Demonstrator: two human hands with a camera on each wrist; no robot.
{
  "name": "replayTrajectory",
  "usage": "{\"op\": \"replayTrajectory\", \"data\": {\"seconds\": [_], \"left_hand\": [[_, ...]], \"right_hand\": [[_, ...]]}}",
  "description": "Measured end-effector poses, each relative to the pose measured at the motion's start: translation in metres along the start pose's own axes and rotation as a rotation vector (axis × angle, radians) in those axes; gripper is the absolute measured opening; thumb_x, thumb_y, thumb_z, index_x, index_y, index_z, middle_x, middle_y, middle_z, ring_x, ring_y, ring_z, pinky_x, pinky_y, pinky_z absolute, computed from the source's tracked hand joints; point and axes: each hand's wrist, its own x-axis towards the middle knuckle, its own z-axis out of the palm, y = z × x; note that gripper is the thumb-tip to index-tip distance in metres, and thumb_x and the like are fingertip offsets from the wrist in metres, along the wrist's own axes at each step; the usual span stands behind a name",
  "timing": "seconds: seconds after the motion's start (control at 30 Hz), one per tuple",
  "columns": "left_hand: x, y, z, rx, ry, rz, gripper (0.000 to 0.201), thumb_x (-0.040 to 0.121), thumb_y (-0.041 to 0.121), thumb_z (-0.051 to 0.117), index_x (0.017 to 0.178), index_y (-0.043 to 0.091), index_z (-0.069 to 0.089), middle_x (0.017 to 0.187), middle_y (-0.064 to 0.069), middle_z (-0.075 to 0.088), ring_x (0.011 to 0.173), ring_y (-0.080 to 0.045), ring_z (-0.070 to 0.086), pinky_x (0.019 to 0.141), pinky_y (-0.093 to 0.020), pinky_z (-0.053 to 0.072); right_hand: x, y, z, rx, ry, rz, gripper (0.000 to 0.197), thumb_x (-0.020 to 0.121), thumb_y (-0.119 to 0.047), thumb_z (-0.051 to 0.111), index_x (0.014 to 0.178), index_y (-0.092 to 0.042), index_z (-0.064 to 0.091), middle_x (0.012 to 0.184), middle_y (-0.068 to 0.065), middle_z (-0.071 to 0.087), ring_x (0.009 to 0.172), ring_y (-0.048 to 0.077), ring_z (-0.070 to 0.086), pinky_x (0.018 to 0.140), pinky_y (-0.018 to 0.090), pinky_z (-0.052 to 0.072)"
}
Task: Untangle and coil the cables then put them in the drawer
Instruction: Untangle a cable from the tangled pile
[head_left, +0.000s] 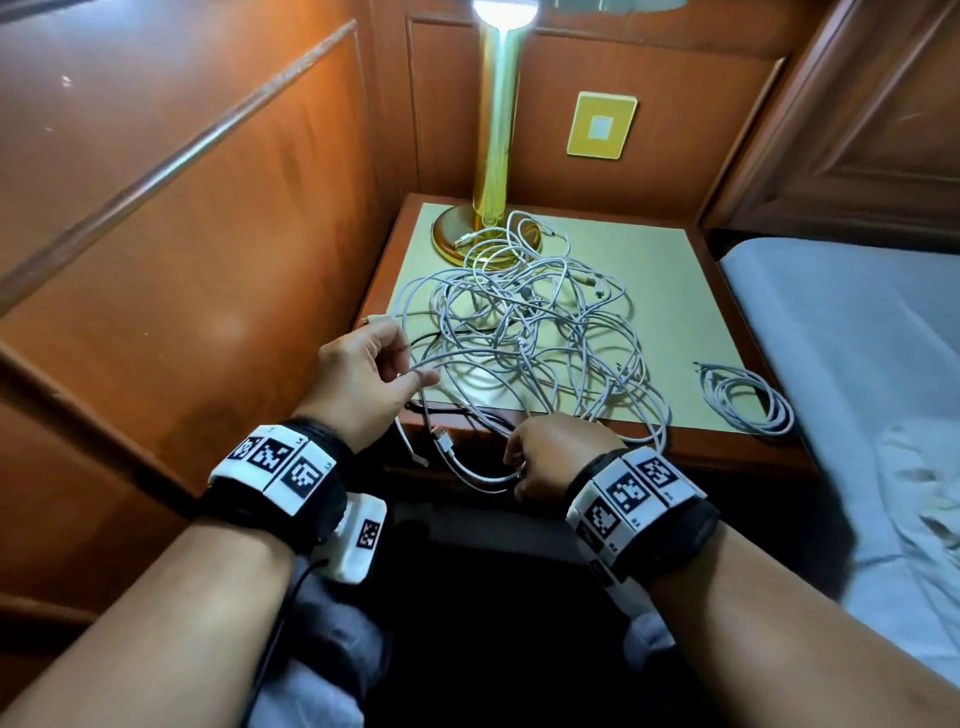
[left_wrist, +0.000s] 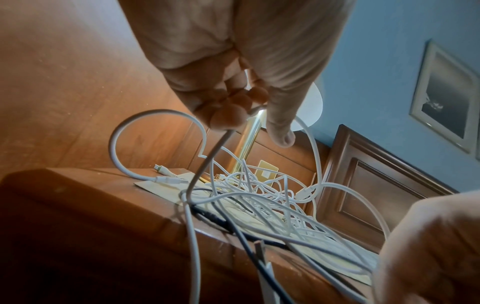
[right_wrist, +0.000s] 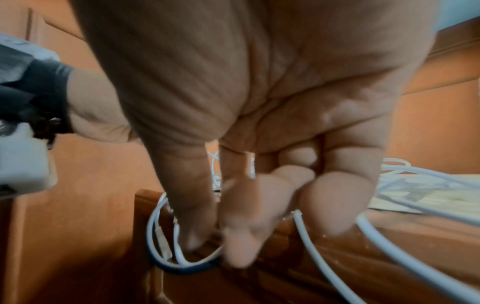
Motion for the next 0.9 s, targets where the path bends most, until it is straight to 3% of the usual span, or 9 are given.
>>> {"op": "replayTrajectory", "data": {"seconds": [0.13,0.23,0.4,0.5,0.57,0.67,0.77,0.9], "left_hand": [[-0.001,-0.001,-0.002,-0.035,0.007,-0.001,0.036,0.076,0.014,0.087,0.069,0.007,0.052,0.064,0.005,0.044,0.057,-0.008,0.038,0.054,-0.021,0.036],[0.000,-0.002,-0.004,-0.023,0.018,-0.043,0.036,0.077,0.017,0.086,0.068,0.014,0.051,0.060,0.006,0.048,0.054,-0.023,0.046,0.053,-0.028,0.040],[-0.001,0.004,-0.006,-0.022,0.015,-0.056,0.035,0.078,0.017,0.085,0.067,0.015,0.052,0.060,-0.001,0.048,0.051,-0.010,0.038,0.050,-0.023,0.036],[-0.002,0.007,-0.008,0.004,0.060,-0.030,0.032,0.078,0.017,0.084,0.069,0.013,0.054,0.062,-0.011,0.053,0.054,-0.012,0.040,0.052,-0.025,0.038],[-0.002,0.008,-0.010,0.020,0.097,-0.015,0.031,0.079,0.017,0.084,0.070,0.013,0.054,0.064,-0.009,0.055,0.056,-0.014,0.042,0.055,-0.027,0.040],[-0.002,0.012,-0.012,0.061,0.139,0.007,0.029,0.081,0.019,0.082,0.071,0.013,0.055,0.066,0.001,0.053,0.058,-0.013,0.045,0.055,-0.023,0.041],[-0.002,0.014,-0.012,0.069,0.179,0.022,0.027,0.082,0.017,0.080,0.073,0.013,0.055,0.070,0.000,0.055,0.061,-0.013,0.048,0.056,-0.016,0.039],[-0.001,0.012,-0.010,0.077,0.187,0.025,0.023,0.083,0.015,0.079,0.075,0.016,0.057,0.076,-0.001,0.058,0.066,-0.013,0.053,0.062,-0.024,0.049]], "right_hand": [[-0.004,0.007,-0.004,0.154,0.159,0.053,0.022,0.085,-0.036,0.073,0.105,-0.026,0.073,0.100,-0.004,0.072,0.094,0.019,0.067,0.086,0.038,0.057],[-0.006,0.012,-0.008,0.250,0.311,0.100,0.009,0.085,-0.032,0.073,0.088,-0.023,0.071,0.088,-0.004,0.069,0.085,0.017,0.066,0.079,0.033,0.056],[-0.005,0.015,-0.011,0.337,0.441,0.138,0.014,0.087,-0.035,0.070,0.082,-0.023,0.065,0.084,-0.004,0.066,0.082,0.014,0.061,0.070,0.026,0.045],[-0.005,0.013,-0.016,0.349,0.524,0.133,0.018,0.084,-0.035,0.072,0.077,-0.023,0.061,0.079,-0.005,0.064,0.076,0.014,0.060,0.065,0.027,0.042],[-0.006,0.015,-0.019,0.362,0.575,0.121,0.019,0.082,-0.033,0.073,0.082,-0.023,0.057,0.079,-0.005,0.062,0.075,0.014,0.059,0.062,0.028,0.041],[-0.006,0.018,-0.018,0.328,0.477,0.111,0.024,0.079,-0.037,0.077,0.096,-0.029,0.061,0.087,-0.007,0.062,0.083,0.015,0.061,0.071,0.029,0.047],[-0.004,0.022,-0.017,0.257,0.343,0.120,0.019,0.081,-0.040,0.078,0.094,-0.028,0.072,0.094,-0.006,0.068,0.090,0.016,0.064,0.081,0.030,0.052],[-0.002,0.023,-0.019,0.275,0.417,0.059,0.010,0.092,-0.031,0.067,0.091,-0.021,0.069,0.086,-0.007,0.063,0.082,0.014,0.058,0.068,0.025,0.041]]}}
